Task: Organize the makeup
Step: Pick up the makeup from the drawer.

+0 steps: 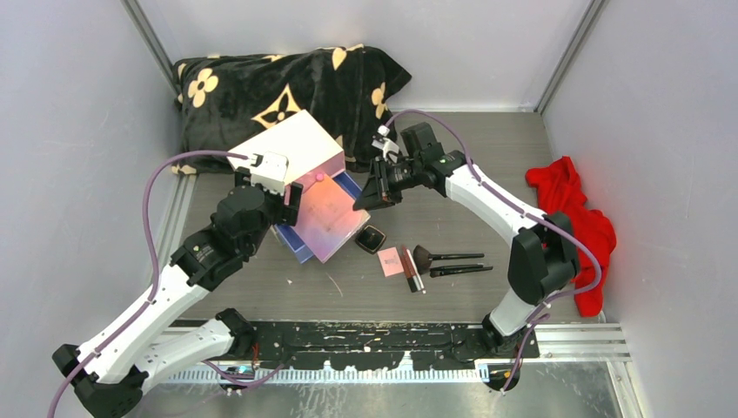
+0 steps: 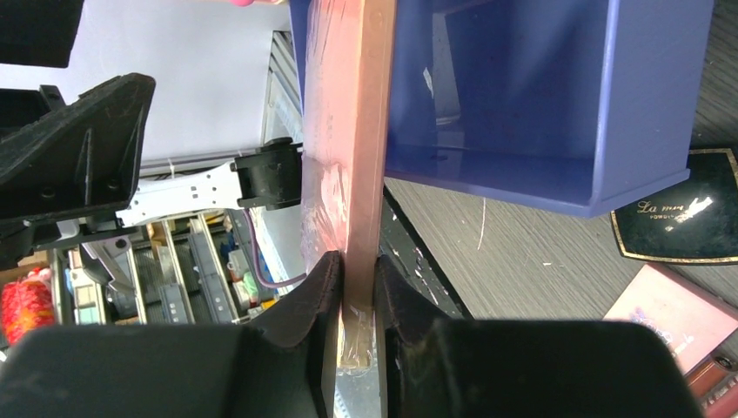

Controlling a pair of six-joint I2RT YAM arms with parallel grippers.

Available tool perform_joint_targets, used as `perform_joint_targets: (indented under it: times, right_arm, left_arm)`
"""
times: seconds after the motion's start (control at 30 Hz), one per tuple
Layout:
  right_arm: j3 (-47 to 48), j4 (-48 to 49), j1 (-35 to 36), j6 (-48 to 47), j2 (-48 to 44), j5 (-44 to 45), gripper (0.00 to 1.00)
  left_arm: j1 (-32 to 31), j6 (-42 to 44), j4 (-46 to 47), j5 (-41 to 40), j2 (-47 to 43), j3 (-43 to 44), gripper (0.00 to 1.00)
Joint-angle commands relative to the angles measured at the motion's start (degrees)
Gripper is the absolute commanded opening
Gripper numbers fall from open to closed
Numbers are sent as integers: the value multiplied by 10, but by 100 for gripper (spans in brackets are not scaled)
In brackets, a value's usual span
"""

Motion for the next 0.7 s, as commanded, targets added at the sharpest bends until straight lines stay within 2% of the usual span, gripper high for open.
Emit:
perform_joint_targets:
  times: [0.0, 0.23, 0.5, 0.67]
  right_arm:
    - [-9, 44, -4, 10, -66, 24, 1]
    - [-83, 159, -3, 85, -146, 108, 1]
    - [-150, 198, 3, 116, -228, 215, 1]
    - [-175, 193, 2, 119, -259, 225, 1]
  left_arm:
    - [3, 7, 28, -3, 2, 12, 79]
    - [3, 0, 20, 0, 2, 15, 78]
    - [3, 10, 12, -18, 2, 25, 78]
    - [3, 6, 3, -15, 9, 29, 77]
